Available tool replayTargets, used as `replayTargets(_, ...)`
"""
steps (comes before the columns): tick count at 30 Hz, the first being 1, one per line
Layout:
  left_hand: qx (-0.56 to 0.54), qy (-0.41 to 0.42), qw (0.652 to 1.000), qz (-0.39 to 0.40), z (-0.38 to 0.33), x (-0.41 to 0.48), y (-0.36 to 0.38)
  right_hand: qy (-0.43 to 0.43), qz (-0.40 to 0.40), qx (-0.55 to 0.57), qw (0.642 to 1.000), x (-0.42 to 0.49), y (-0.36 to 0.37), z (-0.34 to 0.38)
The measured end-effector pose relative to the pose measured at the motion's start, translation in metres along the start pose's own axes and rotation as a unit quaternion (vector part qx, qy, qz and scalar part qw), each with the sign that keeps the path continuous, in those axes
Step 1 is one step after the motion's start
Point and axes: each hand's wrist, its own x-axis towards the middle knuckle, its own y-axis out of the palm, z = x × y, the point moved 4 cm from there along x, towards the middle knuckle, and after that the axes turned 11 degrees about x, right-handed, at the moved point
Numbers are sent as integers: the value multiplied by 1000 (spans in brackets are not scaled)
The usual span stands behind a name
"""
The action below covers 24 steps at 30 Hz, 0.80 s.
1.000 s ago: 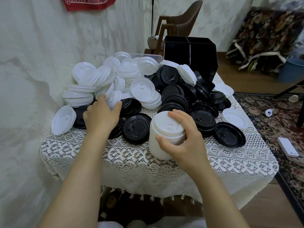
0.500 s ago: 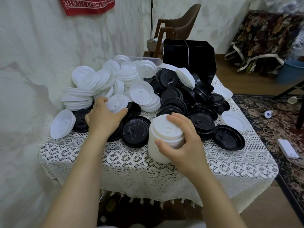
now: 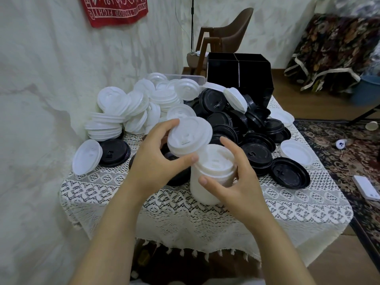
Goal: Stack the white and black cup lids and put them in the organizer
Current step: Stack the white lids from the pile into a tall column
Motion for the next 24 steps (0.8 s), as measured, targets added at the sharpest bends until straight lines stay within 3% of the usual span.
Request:
replayTargets(4, -14, 43, 997, 65, -13, -5, 10, -41, -20, 65, 997, 0, -7, 8)
replayTargets(10, 60, 62, 986, 143, -17, -9, 32, -54, 8, 91, 994, 1, -9, 5)
replayTargets(24, 89, 51, 982, 157, -8, -8, 41, 0, 26, 79, 997, 6, -6, -2)
